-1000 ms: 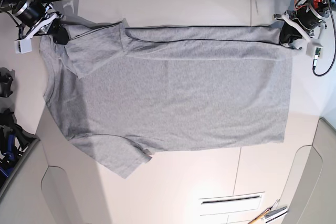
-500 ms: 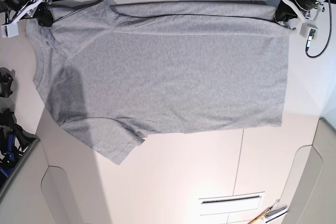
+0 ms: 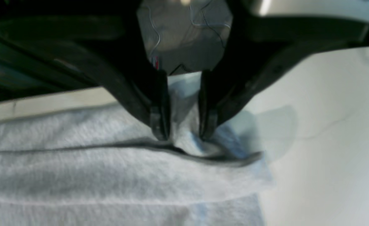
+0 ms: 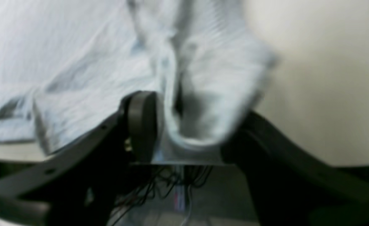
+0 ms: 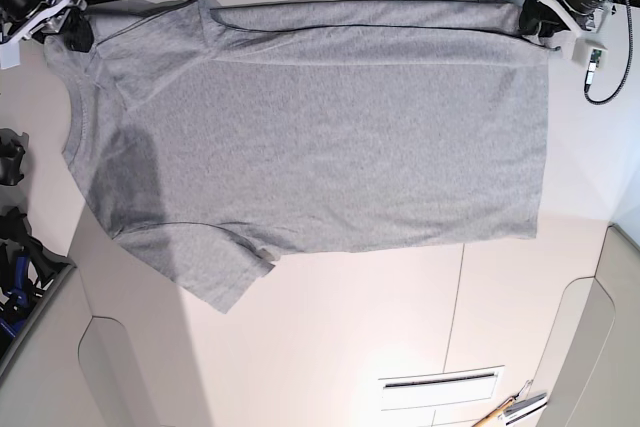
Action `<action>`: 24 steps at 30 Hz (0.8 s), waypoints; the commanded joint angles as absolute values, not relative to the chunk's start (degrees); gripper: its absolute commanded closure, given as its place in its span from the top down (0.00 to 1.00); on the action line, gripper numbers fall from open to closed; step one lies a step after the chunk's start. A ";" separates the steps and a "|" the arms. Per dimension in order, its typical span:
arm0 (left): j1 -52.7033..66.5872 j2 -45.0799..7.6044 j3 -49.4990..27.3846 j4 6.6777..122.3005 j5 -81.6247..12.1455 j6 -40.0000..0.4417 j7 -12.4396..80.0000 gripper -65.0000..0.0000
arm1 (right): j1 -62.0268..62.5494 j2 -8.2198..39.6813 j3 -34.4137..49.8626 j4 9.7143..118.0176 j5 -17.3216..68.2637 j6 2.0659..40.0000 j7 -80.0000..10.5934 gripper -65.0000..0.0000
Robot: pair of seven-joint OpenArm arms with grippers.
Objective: Fold the T-shirt properly
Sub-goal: 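Release the edge and move both grippers to the opposite side edge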
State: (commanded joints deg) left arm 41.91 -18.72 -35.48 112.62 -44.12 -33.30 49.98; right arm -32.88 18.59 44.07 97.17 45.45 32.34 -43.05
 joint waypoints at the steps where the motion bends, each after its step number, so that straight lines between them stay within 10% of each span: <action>1: 41.89 -18.74 -37.80 113.10 -45.28 -33.82 49.98 0.29 | -32.10 18.59 45.84 97.17 45.45 32.34 -43.05 0.47; 13: 36.16 -19.22 -47.90 115.61 -50.35 -35.42 47.07 0.54 | -11.42 22.22 50.48 96.92 39.90 31.24 -37.63 0.47; 24: 22.46 -26.79 -41.89 103.83 -48.34 -33.43 44.97 0.57 | 13.08 26.02 29.80 68.79 25.61 29.74 -25.39 0.47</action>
